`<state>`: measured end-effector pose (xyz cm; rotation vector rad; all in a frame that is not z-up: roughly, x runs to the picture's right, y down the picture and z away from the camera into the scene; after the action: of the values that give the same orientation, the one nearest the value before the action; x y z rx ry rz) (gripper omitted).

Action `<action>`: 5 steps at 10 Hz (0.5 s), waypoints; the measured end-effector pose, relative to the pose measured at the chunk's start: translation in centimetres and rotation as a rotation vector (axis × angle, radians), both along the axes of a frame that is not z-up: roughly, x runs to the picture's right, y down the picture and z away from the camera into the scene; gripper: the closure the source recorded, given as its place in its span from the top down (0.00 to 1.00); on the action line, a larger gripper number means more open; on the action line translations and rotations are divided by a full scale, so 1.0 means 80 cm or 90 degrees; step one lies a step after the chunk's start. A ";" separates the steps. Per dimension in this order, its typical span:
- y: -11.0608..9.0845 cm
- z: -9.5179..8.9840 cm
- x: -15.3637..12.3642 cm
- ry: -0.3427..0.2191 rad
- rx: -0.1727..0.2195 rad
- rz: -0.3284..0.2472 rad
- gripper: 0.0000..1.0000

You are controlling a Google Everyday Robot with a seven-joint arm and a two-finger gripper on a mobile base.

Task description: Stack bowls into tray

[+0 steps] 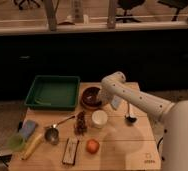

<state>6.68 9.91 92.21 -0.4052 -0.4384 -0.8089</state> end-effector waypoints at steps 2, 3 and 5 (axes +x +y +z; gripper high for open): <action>-0.011 -0.007 -0.001 -0.008 0.010 -0.001 0.00; -0.017 -0.011 -0.001 -0.013 0.016 -0.002 0.00; -0.027 -0.019 -0.002 -0.021 0.027 -0.002 0.00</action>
<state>6.54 7.72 90.68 -0.3538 -0.4514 -0.8272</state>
